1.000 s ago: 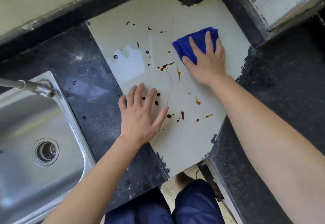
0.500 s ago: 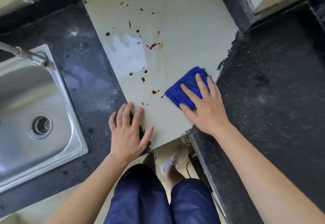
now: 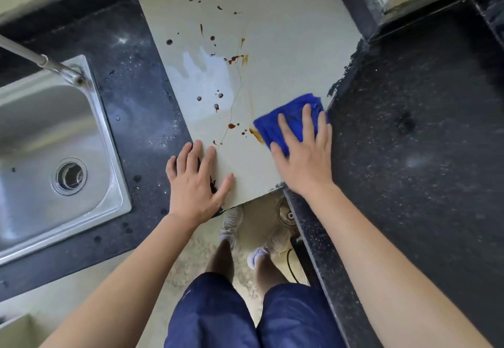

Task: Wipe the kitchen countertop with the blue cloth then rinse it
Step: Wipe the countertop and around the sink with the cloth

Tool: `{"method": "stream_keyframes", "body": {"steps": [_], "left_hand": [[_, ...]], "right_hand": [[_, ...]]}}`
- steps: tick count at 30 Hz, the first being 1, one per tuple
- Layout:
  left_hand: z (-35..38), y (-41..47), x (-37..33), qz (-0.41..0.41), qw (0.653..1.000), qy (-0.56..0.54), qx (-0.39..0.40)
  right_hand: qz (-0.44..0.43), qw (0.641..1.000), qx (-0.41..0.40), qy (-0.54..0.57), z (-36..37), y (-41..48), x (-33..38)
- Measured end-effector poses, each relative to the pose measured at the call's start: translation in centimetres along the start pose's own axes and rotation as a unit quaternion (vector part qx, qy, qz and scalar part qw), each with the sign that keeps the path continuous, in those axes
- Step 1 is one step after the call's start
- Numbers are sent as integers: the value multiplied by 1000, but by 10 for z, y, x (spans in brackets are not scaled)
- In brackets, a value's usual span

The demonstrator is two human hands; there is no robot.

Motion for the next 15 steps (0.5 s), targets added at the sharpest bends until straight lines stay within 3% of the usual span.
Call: {"method": "stream_keyframes", "body": {"steps": [4, 8, 15], "left_hand": [[1, -1, 0, -1, 1000, -3, -12], [1, -3, 2, 4, 1000, 0, -3], [-4, -3, 5, 22, 1000, -18, 1]], "right_hand": [[-67, 997, 25, -20, 20, -65, 15], [-103, 994, 26, -28, 19, -47, 18], [-17, 999, 36, -12, 9, 60, 58]]}}
Point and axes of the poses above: each hand's wrist, its own y-axis towards the middle knuckle, its own z-axis out of the palm, x = y × z, the point moved 8 cm from there along y, towards the middle knuckle, and after that the axes turned 5 degrees about z, right-handed, at the moved point
